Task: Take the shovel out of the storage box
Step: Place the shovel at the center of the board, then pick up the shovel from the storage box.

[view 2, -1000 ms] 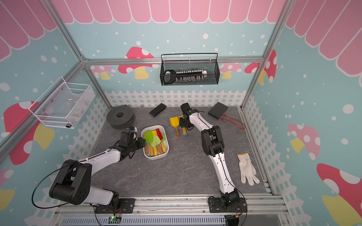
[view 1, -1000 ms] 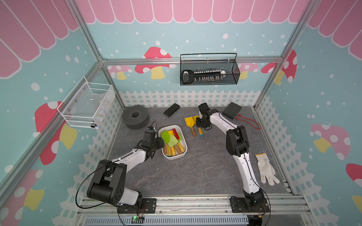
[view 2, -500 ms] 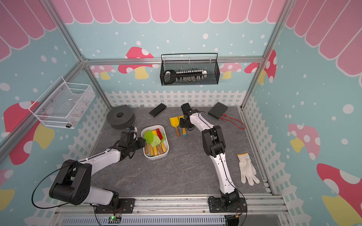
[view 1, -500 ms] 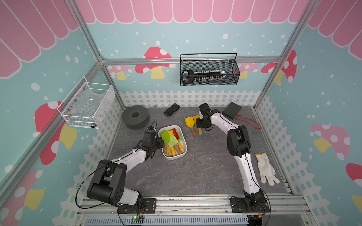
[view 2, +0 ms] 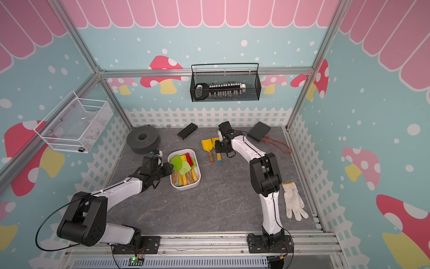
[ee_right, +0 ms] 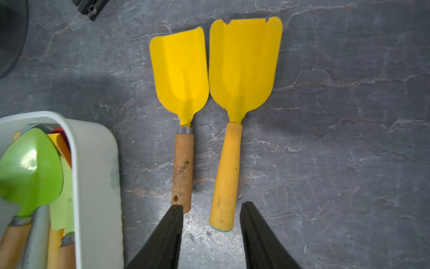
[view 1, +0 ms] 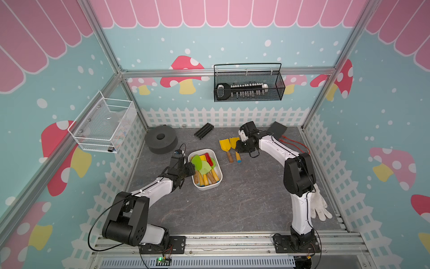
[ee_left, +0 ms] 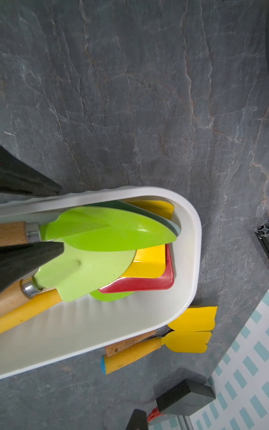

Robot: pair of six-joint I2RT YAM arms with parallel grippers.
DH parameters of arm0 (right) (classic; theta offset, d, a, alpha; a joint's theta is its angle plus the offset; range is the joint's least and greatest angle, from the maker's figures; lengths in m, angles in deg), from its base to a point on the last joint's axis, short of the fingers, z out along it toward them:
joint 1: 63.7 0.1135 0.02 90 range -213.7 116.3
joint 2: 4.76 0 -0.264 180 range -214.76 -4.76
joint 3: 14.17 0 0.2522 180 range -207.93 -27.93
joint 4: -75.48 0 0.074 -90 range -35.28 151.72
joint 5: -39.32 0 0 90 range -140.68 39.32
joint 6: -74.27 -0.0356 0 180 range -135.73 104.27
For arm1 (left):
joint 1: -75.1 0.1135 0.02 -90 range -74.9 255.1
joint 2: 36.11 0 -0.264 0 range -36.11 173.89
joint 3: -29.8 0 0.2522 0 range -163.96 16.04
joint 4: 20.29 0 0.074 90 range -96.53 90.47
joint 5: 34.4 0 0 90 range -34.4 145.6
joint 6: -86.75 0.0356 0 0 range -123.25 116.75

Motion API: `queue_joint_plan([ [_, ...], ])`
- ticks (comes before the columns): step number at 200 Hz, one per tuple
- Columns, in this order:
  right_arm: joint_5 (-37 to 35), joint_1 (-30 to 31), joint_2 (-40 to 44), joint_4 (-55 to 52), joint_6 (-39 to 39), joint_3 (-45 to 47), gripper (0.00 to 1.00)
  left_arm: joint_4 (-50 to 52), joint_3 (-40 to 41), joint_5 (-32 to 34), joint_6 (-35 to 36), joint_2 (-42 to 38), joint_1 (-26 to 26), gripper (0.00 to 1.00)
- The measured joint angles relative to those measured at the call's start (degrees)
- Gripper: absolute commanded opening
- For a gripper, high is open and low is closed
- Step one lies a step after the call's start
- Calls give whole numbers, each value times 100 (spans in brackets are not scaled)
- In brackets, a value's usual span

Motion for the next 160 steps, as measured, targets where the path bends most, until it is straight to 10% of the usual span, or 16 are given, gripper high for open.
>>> queue_joint_plan([
  [160, 1893, 1648, 186, 249, 142, 273, 45, 0, 0, -2, -2, -2, 0, 34],
])
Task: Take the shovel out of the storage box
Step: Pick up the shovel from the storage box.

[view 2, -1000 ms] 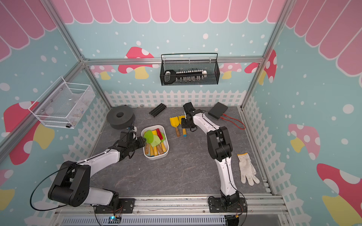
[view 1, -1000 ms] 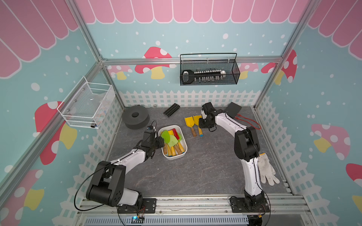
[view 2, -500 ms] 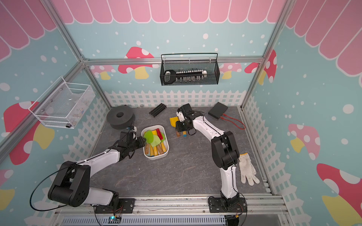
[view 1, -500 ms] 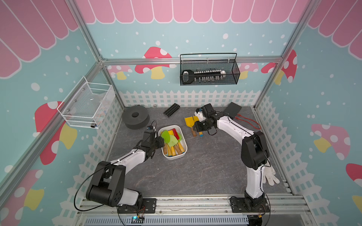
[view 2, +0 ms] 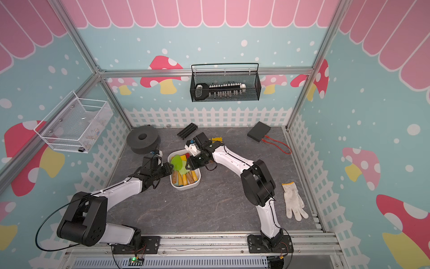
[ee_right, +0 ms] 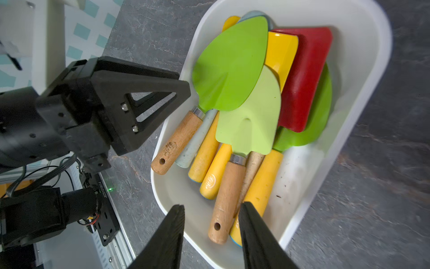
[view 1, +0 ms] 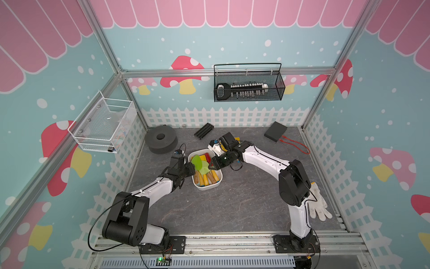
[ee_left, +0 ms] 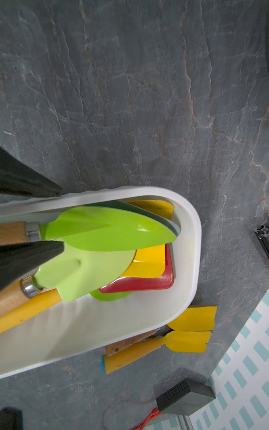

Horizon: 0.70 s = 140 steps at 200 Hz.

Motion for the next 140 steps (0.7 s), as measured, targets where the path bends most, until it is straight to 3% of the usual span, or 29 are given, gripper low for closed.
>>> queue_joint_plan([
  [70, 417, 164, -328, 973, -1394, 190, 47, 0, 0, 0, 0, 0, 0, 32],
  [140, 378, 337, -817, 1113, -1930, -2, 44, 0, 0, 0, 0, 0, 0, 31],
])
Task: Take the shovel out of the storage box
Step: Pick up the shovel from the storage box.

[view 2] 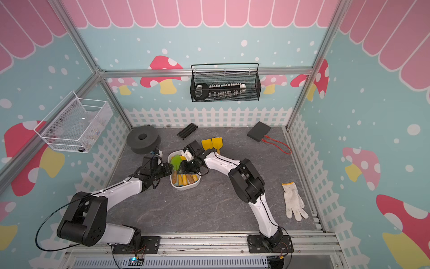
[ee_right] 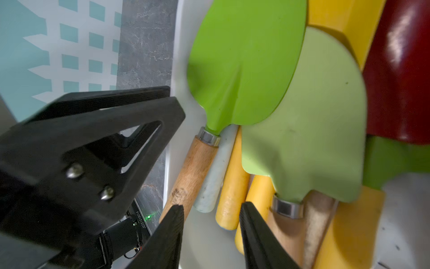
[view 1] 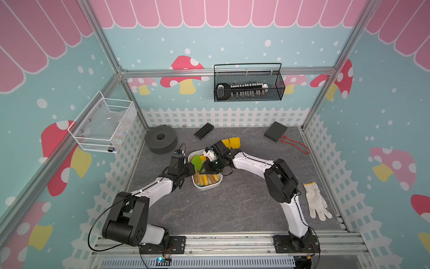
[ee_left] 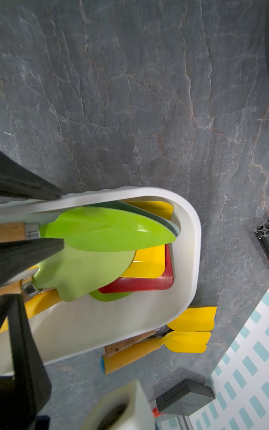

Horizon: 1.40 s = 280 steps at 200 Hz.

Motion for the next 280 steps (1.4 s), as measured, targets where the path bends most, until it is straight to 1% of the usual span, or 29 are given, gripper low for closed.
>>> queue_joint_plan([
  [34, 0, 13, -219, 24, -151, -199, 41, 2, 0, 4, 0, 0, 0, 29],
  [69, 9, 103, -350, 92, -275, -415, 42, 15, 0, 22, -4, 0, 0, 25],
  [114, 22, 205, -498, 140, -422, -623, 42, 22, 0, 20, -2, 0, 0, 23],
  [133, 17, 221, -566, 140, -463, -695, 41, 22, 0, 22, -2, 0, 0, 23],
  [172, -7, 219, -837, 120, -546, -909, 35, 22, 0, 24, -4, 0, 2, 23],
  [255, -4, 201, -944, 31, -566, -1069, 35, 22, 0, 22, -20, 0, 9, 23],
  [280, 26, 201, -949, 66, -597, -1069, 38, 22, 0, 22, -20, 0, 11, 23],
])
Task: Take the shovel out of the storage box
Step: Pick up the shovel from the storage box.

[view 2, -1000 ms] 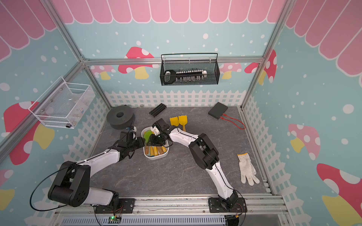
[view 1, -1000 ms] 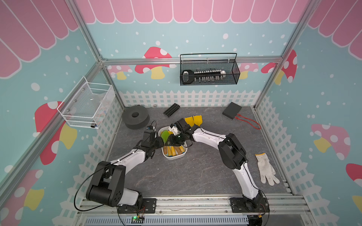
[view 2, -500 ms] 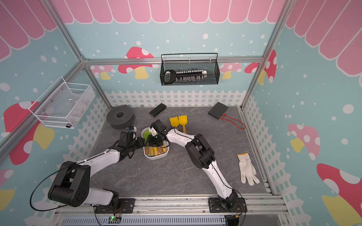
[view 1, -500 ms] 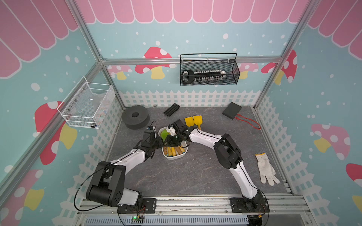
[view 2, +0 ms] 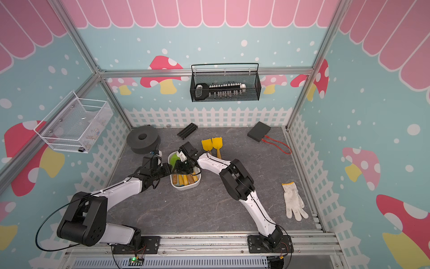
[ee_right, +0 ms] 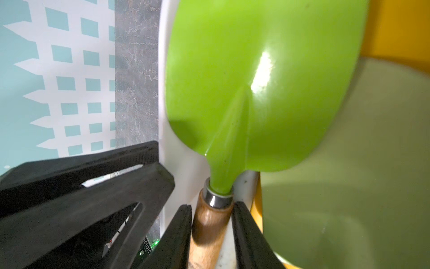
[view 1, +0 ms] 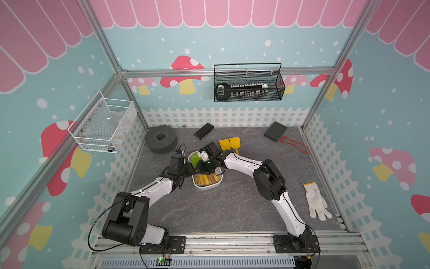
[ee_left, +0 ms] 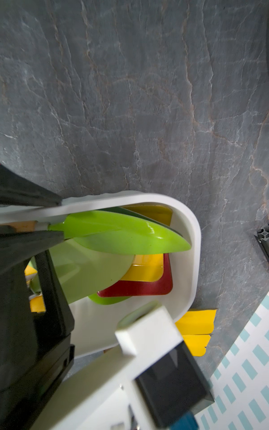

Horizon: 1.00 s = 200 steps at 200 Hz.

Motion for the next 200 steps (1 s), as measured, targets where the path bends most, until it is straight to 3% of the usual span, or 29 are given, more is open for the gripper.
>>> queue_joint_plan([
  [115, 212, -26, 37, 693, -245, 358, 19, 2, 0, 22, 0, -15, 0, 24],
  [200, 138, -199, 260, 758, -210, 695, 16, -44, 2, 44, -2, -203, -2, 24],
])
